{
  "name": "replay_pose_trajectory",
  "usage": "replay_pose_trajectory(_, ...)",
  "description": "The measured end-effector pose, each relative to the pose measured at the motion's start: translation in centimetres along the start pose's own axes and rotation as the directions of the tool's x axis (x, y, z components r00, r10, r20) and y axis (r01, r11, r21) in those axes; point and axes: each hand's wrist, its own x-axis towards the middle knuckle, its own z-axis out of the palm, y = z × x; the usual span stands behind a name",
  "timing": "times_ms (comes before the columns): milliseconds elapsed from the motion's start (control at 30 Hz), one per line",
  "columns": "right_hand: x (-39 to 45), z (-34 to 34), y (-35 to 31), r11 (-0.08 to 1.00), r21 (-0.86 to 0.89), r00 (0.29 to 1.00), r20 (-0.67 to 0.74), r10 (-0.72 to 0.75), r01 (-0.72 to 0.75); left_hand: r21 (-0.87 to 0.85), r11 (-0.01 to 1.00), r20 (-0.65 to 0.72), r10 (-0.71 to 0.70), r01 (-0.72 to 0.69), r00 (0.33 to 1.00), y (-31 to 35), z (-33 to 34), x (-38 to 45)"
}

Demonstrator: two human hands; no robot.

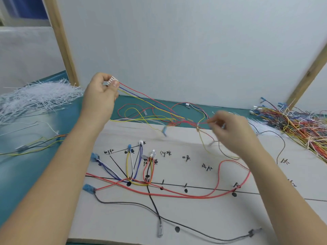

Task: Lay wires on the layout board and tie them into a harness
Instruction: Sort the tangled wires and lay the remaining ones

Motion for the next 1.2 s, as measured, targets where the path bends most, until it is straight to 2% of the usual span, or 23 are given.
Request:
replay_pose_trajectory(100, 0.5, -1.9, 2.4, 0.981, 0.028, 0.968, -0.159, 0.193, -0.191, -0.005, 0.998, -0.110, -0.058, 0.057, 0.992, -0.9, -1.9, 1.0)
replay_pose_trajectory(267, 0.3, -4.4, 5.7, 0.909, 0.004, 0.879, -0.256, 0.403, -0.416, -0.047, 0.988, -0.176, -0.151, 0.145, 0.973, -1.4, -3.4, 1.3)
replay_pose_trajectory(333, 0.2, -4.7, 5.7, 0.897, -0.028, 0.874, -0.239, 0.422, -0.441, -0.094, 0.984, -0.142, -0.167, 0.154, 0.976, -0.9, -2.9, 1.1)
replay_pose_trajectory(433, 0.2, -4.6, 4.9, 0.864, -0.167, 0.879, -0.125, 0.459, -0.475, -0.155, 0.976, -0.070, -0.164, 0.152, 0.984, 0.2, -1.8, 0.5)
replay_pose_trajectory(467, 0.1, -4.5, 4.3, 0.859, -0.211, 0.885, -0.127, 0.448, -0.466, -0.166, 0.975, -0.042, -0.154, 0.145, 0.987, 0.6, -1.4, 0.3)
replay_pose_trajectory(500, 0.1, -4.5, 3.5, 0.885, -0.221, 0.910, -0.171, 0.377, -0.409, -0.171, 0.976, -0.015, -0.139, 0.135, 0.990, 0.9, -1.1, 0.1)
replay_pose_trajectory(567, 0.0, -4.2, 1.2, 0.973, -0.176, 0.959, -0.264, 0.101, -0.151, -0.182, 0.977, 0.028, -0.108, 0.111, 0.994, 1.6, -0.4, -0.4)
replay_pose_trajectory(600, 0.0, -3.9, -0.2, 0.994, -0.113, 0.970, -0.244, -0.014, -0.014, -0.193, 0.976, 0.044, -0.092, 0.099, 0.995, 1.9, -0.2, -0.6)
replay_pose_trajectory(667, -0.4, -2.8, -2.7, 0.985, 0.093, 0.989, -0.053, -0.141, 0.146, -0.219, 0.973, 0.070, -0.063, 0.077, 0.996, 2.5, 0.0, -0.8)
replay_pose_trajectory(733, -1.0, -0.8, -3.8, 0.967, 0.167, 0.965, 0.146, -0.217, 0.192, -0.259, 0.963, 0.097, -0.044, 0.068, 0.994, 3.0, 0.0, -1.0)
replay_pose_trajectory(800, -1.3, 1.5, -3.3, 0.965, 0.134, 0.939, 0.234, -0.250, 0.224, -0.307, 0.949, 0.127, -0.034, 0.072, 0.991, 3.4, -0.2, -1.2)
replay_pose_trajectory(900, -1.7, 3.3, -2.5, 0.975, 0.190, 0.914, 0.363, -0.179, 0.115, -0.361, 0.929, 0.180, -0.012, 0.078, 0.984, 4.0, -0.7, -1.3)
replay_pose_trajectory(933, -1.8, 3.5, -2.6, 0.974, 0.204, 0.920, 0.353, -0.171, 0.103, -0.375, 0.924, 0.214, 0.007, 0.076, 0.977, 4.3, -0.8, -1.4)
replay_pose_trajectory(967, -1.8, 3.5, -2.8, 0.969, 0.219, 0.943, 0.285, -0.174, 0.113, -0.383, 0.921, 0.258, 0.031, 0.073, 0.966, 4.5, -0.7, -1.6)
replay_pose_trajectory(1067, -1.7, 2.2, -4.9, 0.901, 0.397, 0.983, -0.008, -0.186, 0.174, -0.383, 0.922, 0.383, 0.095, 0.064, 0.919, 5.5, 0.1, -2.8)
replay_pose_trajectory(1133, -1.6, 1.0, -6.7, 0.804, 0.565, 0.978, -0.035, -0.204, 0.187, -0.374, 0.926, 0.460, 0.139, 0.049, 0.877, 6.1, 0.9, -3.8)
replay_pose_trajectory(1200, -1.4, 0.5, -8.1, 0.747, 0.643, 0.968, 0.034, -0.247, 0.168, -0.361, 0.932, 0.545, 0.186, 0.029, 0.817, 6.6, 1.7, -4.7)
